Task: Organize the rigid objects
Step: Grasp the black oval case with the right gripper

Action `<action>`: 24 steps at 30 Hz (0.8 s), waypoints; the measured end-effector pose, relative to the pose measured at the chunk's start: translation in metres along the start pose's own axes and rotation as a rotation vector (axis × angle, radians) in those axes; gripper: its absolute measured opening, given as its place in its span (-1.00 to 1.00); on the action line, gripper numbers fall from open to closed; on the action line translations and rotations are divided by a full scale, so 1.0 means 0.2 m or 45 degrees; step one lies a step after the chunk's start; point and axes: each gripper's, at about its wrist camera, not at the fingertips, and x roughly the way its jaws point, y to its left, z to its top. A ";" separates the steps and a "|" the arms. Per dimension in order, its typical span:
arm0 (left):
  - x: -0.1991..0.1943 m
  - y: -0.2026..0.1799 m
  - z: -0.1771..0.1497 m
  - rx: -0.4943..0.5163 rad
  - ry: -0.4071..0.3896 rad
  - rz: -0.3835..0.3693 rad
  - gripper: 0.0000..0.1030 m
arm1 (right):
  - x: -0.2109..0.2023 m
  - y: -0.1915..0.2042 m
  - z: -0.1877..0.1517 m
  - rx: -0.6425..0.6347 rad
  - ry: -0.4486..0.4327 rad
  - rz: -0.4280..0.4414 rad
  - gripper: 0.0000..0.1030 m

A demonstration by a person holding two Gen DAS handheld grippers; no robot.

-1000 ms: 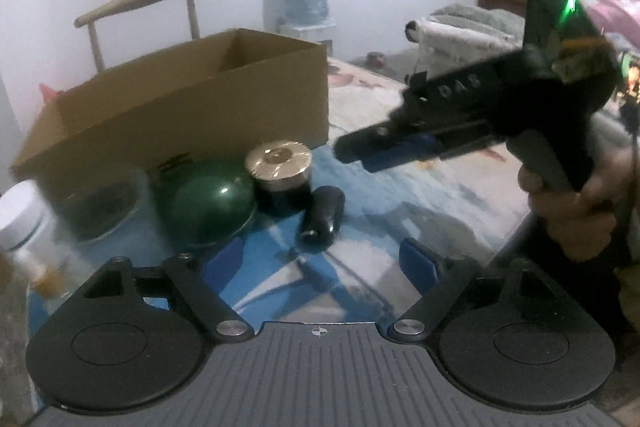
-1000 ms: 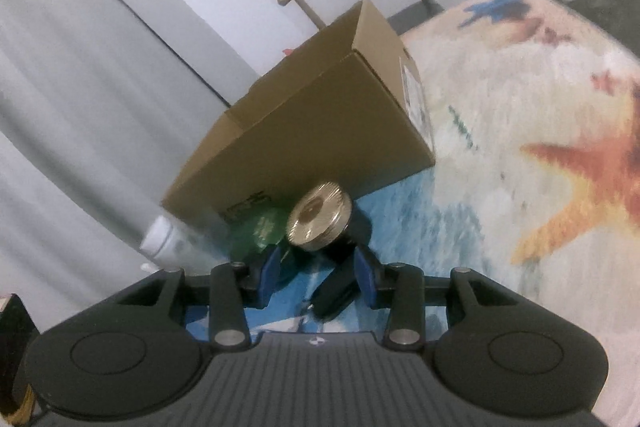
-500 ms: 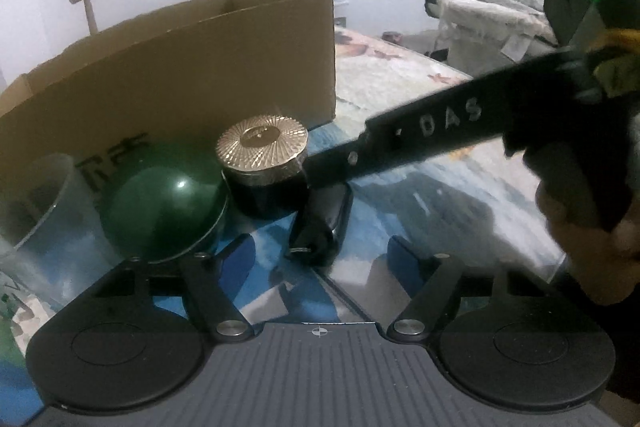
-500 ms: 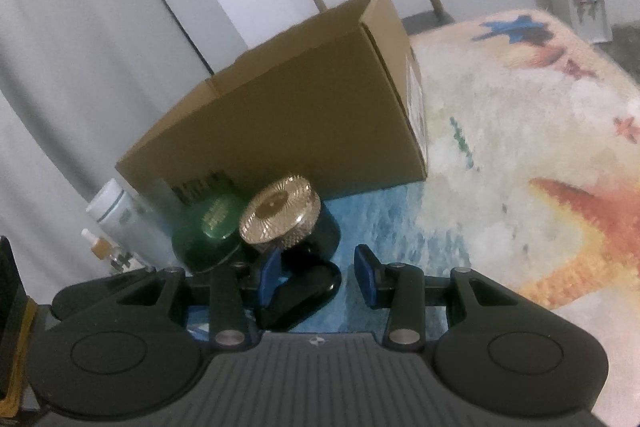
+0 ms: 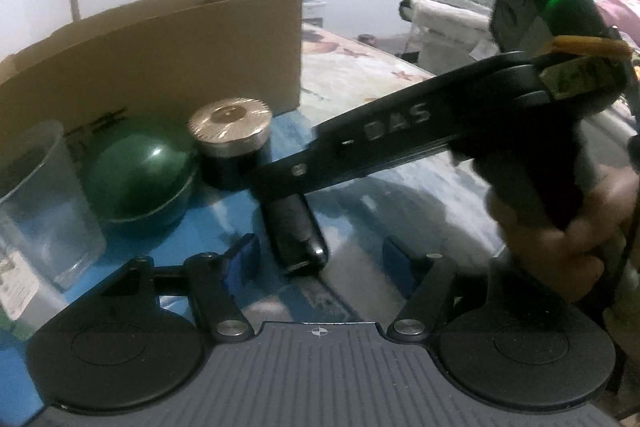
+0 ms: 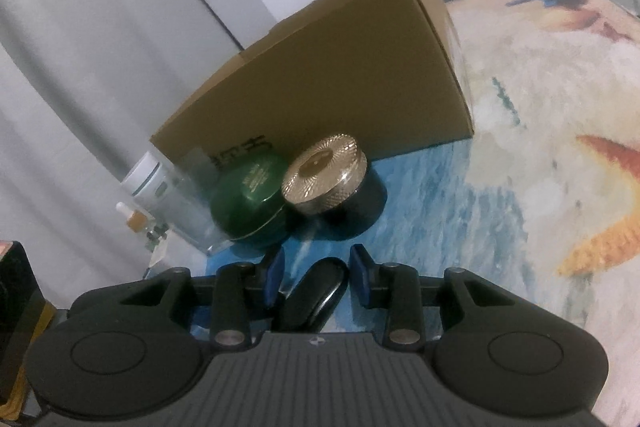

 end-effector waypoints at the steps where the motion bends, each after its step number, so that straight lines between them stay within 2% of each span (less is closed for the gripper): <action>1: -0.01 0.02 0.00 -0.016 0.000 0.003 0.33 | -0.02 0.00 0.00 0.008 -0.009 -0.009 -0.26; 4: -0.01 0.06 0.00 -0.058 0.006 -0.011 0.37 | -0.06 -0.02 -0.01 0.040 -0.019 -0.024 -0.25; 9: 0.01 0.05 0.01 -0.042 0.002 -0.023 0.37 | -0.09 -0.02 -0.04 0.095 0.025 -0.006 -0.26; 11: 0.02 0.03 0.02 -0.028 -0.001 -0.021 0.33 | -0.09 -0.01 -0.06 0.100 0.039 0.001 -0.26; 15: 0.03 0.02 0.02 0.007 -0.017 0.007 0.10 | -0.06 0.00 -0.08 0.113 0.068 0.053 -0.28; 20: 0.03 0.05 0.02 -0.023 -0.033 0.009 0.08 | -0.03 0.04 -0.09 0.088 0.067 0.065 -0.26; 24: 0.03 0.06 0.01 -0.031 -0.045 0.009 0.02 | -0.04 0.03 -0.10 0.113 0.049 0.128 -0.27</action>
